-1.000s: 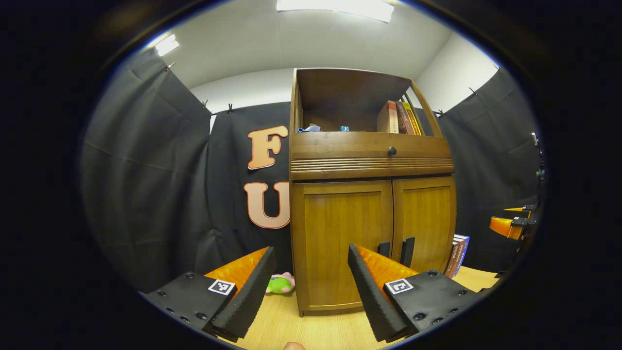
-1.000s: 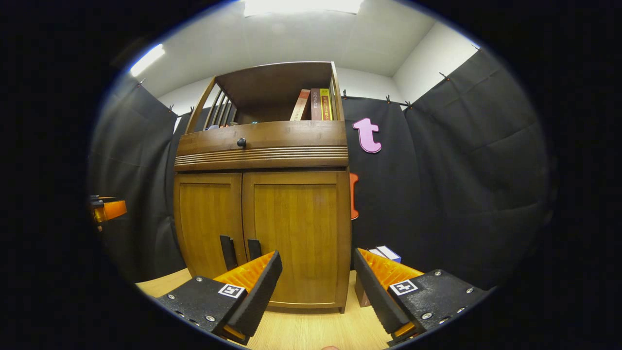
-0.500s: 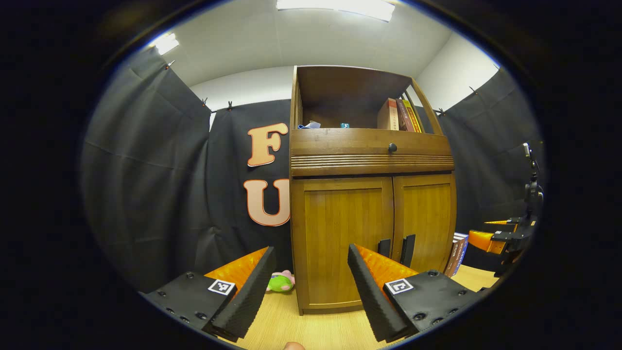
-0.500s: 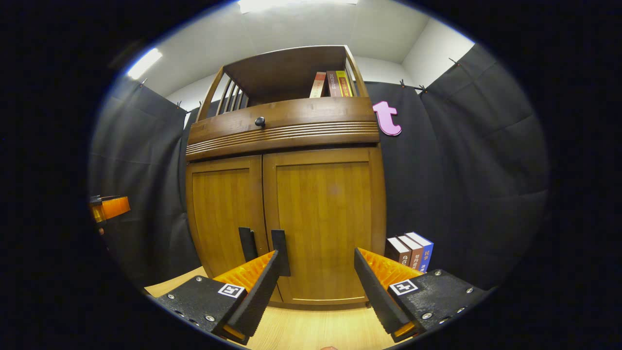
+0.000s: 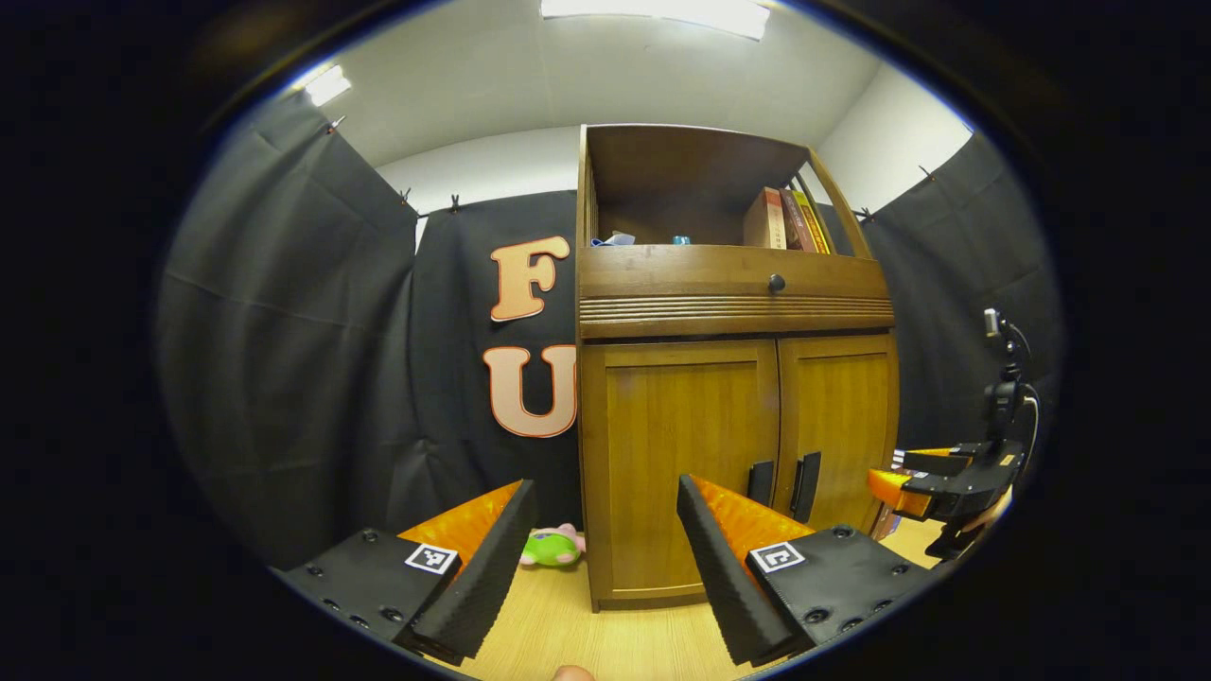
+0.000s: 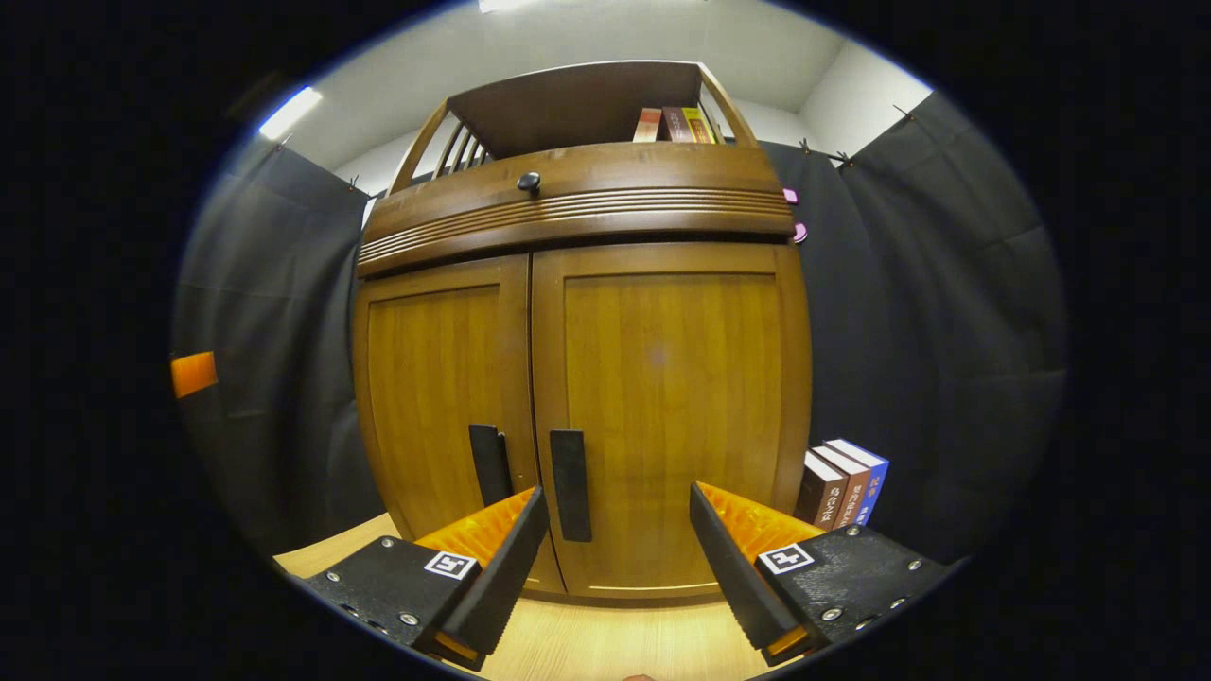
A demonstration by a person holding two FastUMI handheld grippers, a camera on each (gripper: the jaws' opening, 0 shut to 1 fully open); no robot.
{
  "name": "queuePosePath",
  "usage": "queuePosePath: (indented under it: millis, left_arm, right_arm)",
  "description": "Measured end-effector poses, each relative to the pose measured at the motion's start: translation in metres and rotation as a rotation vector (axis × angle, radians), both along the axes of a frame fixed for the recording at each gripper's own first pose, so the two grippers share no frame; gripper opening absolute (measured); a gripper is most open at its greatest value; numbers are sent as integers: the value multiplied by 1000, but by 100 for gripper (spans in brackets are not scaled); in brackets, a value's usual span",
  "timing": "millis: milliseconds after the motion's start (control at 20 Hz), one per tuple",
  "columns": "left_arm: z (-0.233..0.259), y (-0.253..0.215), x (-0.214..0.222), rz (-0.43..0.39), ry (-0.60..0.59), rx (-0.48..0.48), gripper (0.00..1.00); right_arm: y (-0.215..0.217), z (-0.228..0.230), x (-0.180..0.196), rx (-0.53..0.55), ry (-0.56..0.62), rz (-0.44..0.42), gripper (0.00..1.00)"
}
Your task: Open the right door of the double-door shoe cabinet with the right hand, and open the left door with the left hand.
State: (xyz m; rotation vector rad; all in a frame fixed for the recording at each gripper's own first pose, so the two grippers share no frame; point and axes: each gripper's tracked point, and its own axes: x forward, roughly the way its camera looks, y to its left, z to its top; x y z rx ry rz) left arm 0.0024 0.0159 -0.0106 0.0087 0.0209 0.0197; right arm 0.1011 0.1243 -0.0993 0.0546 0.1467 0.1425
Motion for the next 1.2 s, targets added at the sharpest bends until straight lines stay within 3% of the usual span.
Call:
queuePosePath:
  millis: [450,750,800,900,950,1100,1150,1200]
  left_arm:
    - [-8,15,0,9,10,6,98]
    - [-10,28,-4,38,7,27,95]
    - [-10,29,-5,40,7,32,95]
    - [-8,31,-5,43,0,35,98]
    - [-8,34,-4,46,-1,33,98]
    - [-11,36,-4,51,2,30,98]
    - [-12,37,-3,51,5,29,94]
    - [-14,37,-2,51,8,28,94]
  right_arm:
    - [45,-42,55,-10,55,24,93]
    - [51,-63,94,-16,64,-7,93]
    - [47,-66,97,-21,71,-15,100]
    - [52,-72,101,7,89,-3,78]
    - [53,-74,102,20,98,1,99]
    - [52,-77,109,15,97,-10,75]
    - [53,-78,109,10,95,-11,83]
    - [54,-78,109,10,94,-11,77]
